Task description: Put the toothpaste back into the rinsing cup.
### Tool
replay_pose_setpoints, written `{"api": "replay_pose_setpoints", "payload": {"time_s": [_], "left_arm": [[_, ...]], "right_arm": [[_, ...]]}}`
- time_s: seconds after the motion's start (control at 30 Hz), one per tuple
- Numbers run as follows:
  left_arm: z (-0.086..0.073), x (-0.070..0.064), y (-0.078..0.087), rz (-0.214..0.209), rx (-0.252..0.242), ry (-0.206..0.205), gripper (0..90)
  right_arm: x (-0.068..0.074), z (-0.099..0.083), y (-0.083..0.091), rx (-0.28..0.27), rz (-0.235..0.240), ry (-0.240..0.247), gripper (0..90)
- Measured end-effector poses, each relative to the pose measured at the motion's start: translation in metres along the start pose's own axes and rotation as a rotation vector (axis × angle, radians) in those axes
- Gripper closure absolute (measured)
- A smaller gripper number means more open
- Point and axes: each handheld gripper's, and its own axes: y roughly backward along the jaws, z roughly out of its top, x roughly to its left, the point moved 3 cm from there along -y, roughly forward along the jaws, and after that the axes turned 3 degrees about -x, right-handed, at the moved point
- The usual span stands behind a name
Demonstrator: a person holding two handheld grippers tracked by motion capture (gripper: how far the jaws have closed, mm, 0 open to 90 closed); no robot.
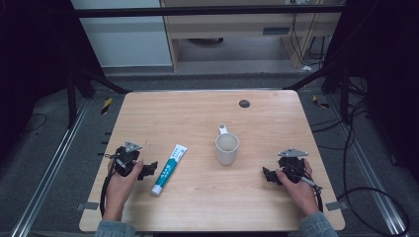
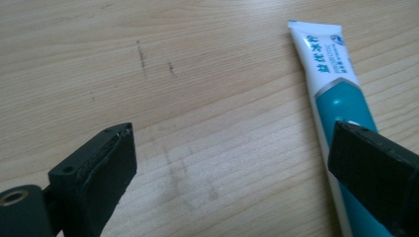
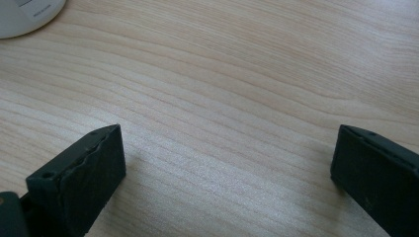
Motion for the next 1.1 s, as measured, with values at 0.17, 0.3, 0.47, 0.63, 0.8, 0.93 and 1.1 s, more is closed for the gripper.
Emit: {"api": "replay_pose_setpoints", "payload": {"time_s": [0.17, 0.3, 0.47, 0.63, 0.8, 0.93, 1.1], "left_arm": [[0.005, -0.008, 0.003, -0.028, 0.033, -0.019, 3.4], [0.007, -0.011, 0.006, -0.029, 0.049, -0.032, 3.3], [0.014, -0.018, 0.014, -0.049, 0.041, -0.051, 3.2], [0.018, -0.024, 0.022, -0.067, 0.023, -0.057, 4.2], [0.024, -0.033, 0.025, -0.081, 0.002, -0.075, 4.5], [0.03, -0.041, 0.029, -0.086, -0.012, -0.097, 5.3], [0.031, -0.047, 0.025, -0.11, -0.019, -0.094, 6.6]], "right_arm": [[0.001, 0.0, 0.0, 0.001, -0.006, -0.004, 0.6], [0.001, -0.001, 0.001, 0.001, -0.007, -0.001, 0.6], [0.001, -0.001, 0.001, 0.001, -0.004, -0.001, 0.6], [0.001, -0.001, 0.001, 0.001, -0.002, 0.001, 0.6], [0.001, -0.001, 0.001, 0.001, -0.001, -0.001, 0.6], [0.001, 0.0, 0.0, 0.001, 0.003, 0.004, 0.6], [0.001, 0.0, 0.0, 0.001, 0.002, 0.005, 0.6]]}}
